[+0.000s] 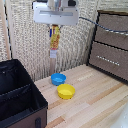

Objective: Position your gripper near the granola bar, please. Lightly grip the granola bar with your gripping tool. Relocate your gripper along with the granola bar toward the leading division of the caddy with caution. Gently release the granola bar into the leading division of the caddy.

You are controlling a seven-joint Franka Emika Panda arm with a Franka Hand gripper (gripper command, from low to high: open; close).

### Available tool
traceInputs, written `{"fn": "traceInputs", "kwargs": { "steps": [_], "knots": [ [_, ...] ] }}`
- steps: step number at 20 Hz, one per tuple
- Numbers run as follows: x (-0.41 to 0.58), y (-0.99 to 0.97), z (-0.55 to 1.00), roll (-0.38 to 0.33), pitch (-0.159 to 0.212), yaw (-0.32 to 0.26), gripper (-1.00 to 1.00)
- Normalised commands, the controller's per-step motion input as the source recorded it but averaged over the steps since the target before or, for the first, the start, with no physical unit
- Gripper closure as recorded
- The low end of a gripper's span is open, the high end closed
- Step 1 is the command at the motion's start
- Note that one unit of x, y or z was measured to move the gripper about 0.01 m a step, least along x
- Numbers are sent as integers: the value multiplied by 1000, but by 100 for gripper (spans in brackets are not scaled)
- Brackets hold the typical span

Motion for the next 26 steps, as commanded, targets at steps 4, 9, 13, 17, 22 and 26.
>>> {"fn": "traceInputs", "kwargs": {
  "steps": [4, 9, 13, 17, 22, 26],
  "knots": [
    [0, 582, 294, 1, 0, -169, 100],
    [-43, 682, 67, -12, 52, -128, 100],
    [-186, 775, 0, -24, 114, -55, 100],
    [-342, 754, 4, 4, 133, -1, 100],
    [-261, 682, 24, 43, 90, -43, 100],
    [0, 525, -175, 34, 97, -217, 100]
  ]
}}
